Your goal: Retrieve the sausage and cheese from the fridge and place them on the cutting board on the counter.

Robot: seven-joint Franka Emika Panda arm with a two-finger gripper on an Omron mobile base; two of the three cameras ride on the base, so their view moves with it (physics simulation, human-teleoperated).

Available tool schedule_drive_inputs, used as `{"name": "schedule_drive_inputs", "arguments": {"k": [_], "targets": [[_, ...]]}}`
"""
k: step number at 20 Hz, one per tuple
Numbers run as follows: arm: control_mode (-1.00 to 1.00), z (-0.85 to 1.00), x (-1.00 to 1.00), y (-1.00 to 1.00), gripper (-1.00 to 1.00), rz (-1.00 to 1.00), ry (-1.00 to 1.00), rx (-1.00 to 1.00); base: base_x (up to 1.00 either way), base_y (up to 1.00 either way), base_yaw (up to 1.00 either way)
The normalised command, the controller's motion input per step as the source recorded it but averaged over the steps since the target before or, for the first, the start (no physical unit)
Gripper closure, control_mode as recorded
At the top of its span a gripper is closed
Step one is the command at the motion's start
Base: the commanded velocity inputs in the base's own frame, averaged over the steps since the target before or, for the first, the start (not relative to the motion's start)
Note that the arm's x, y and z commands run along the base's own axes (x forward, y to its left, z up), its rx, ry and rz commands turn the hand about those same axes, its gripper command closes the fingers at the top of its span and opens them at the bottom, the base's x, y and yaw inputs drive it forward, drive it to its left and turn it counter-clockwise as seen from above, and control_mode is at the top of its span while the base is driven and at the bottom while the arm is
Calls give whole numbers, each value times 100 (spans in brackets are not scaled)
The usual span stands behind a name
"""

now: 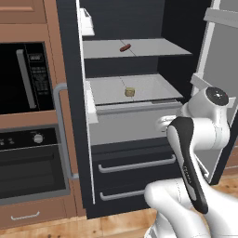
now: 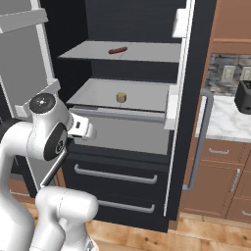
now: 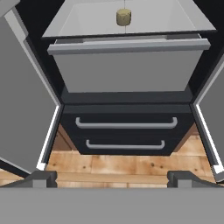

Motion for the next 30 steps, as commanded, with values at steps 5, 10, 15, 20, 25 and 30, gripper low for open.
{"name": "schedule_drive_inputs", "arguments": {"k": [5, 10, 15, 20, 25, 30], "targets": [[-100, 0, 0, 0, -100, 0, 0, 0, 0, 0, 0], [100, 0, 0, 0, -100, 0, 0, 0, 0, 0, 0], [100, 0, 0, 0, -100, 0, 0, 0, 0, 0, 0], [100, 0, 0, 0, -100, 0, 0, 0, 7, 1, 0], [100, 0, 0, 0, -100, 0, 0, 0, 56, 0, 0], [100, 0, 0, 0, -100, 0, 0, 0, 55, -4, 0]]}}
